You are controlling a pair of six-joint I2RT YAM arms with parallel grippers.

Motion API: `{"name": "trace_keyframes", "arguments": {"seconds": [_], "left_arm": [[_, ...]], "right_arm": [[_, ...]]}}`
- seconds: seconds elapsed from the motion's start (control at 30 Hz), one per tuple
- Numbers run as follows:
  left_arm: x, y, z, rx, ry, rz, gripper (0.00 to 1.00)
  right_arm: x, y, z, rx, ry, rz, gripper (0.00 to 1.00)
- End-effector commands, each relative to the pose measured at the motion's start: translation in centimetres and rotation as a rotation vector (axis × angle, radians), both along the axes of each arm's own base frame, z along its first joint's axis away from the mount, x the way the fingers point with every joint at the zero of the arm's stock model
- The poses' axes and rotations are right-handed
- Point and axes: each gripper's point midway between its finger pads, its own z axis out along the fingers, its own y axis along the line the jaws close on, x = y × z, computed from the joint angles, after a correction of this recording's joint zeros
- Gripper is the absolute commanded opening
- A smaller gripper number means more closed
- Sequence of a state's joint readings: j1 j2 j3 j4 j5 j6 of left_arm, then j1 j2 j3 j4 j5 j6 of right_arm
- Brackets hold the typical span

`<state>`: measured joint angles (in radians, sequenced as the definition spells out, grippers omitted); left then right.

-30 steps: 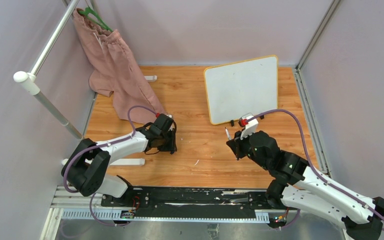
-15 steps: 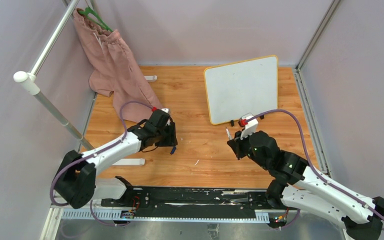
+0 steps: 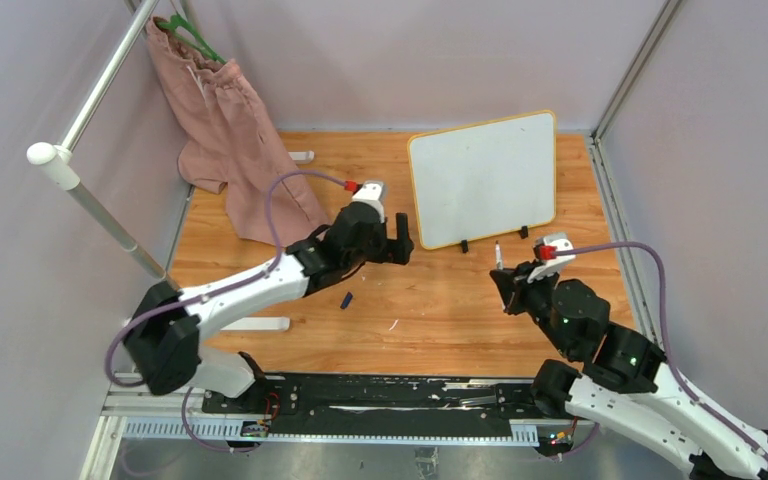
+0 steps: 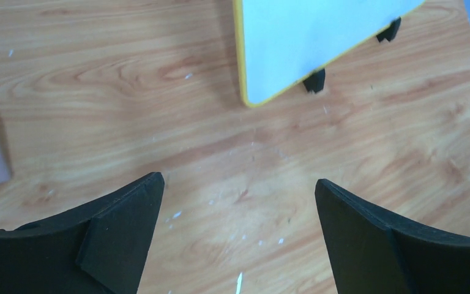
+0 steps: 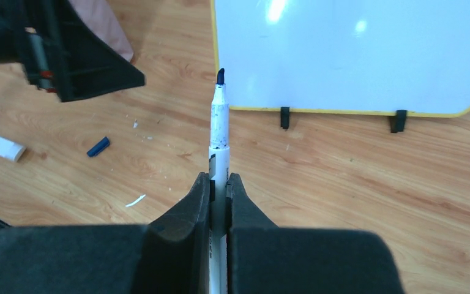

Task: Write a sentence on the whiteboard
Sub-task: Move the whiteboard to the center of the board.

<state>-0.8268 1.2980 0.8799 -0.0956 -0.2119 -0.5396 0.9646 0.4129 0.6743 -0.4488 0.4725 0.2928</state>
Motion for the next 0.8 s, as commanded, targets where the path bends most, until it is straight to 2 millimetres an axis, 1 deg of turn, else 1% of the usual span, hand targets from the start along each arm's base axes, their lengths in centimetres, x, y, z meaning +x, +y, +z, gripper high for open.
{"name": "trace_keyframes", "arguments": {"seconds": [0.0, 0.07, 0.1, 0.17, 0.27, 0.43, 0.5, 0.57, 0.6, 0.63, 0.77], "left_arm": [[2.5, -3.8, 0.1, 0.005, -0.003, 0.087, 1.0], [2.6, -5.8, -0.2, 0.044, -0.017, 0.116, 1.0], [2.9, -6.8, 0.3, 0.051, -0.039, 0.152, 1.0], [3.1, -8.6, -0.3, 0.057, -0.028, 0.19, 1.0], [3.7, -10.4, -2.2, 0.068, 0.039, 0.25, 1.0], [4.1, -12.8, -4.0, 0.088, 0.071, 0.336, 0.98], [4.1, -13.5, -4.7, 0.088, 0.087, 0.373, 0.94], [4.1, -13.7, -5.7, 0.105, 0.123, 0.429, 0.88], [4.0, -14.2, -6.4, 0.118, 0.147, 0.437, 0.86], [3.9, -14.7, -7.5, 0.137, 0.173, 0.443, 0.85], [3.8, -16.7, -8.6, 0.13, 0.194, 0.435, 0.85]], "right_arm": [[-0.2, -3.5, 1.9, 0.045, -0.048, -0.124, 0.0], [-0.4, -4.6, 2.3, 0.062, -0.063, -0.154, 0.0], [-0.5, -5.0, 2.4, 0.069, -0.069, -0.165, 0.0], [-0.7, -5.7, 2.8, 0.083, -0.081, -0.181, 0.0], [-1.0, -6.4, 3.4, 0.092, -0.088, -0.189, 0.0], [-1.5, -7.5, 4.1, 0.118, -0.102, -0.207, 0.0], [-1.7, -7.9, 4.5, 0.125, -0.114, -0.211, 0.0], [-1.8, -8.2, 4.9, 0.127, -0.125, -0.211, 0.0], [-1.9, -8.3, 5.0, 0.124, -0.129, -0.209, 0.0], [-2.0, -8.4, 5.1, 0.119, -0.129, -0.21, 0.0], [-2.4, -9.1, 5.9, 0.124, -0.141, -0.21, 0.0]]}}
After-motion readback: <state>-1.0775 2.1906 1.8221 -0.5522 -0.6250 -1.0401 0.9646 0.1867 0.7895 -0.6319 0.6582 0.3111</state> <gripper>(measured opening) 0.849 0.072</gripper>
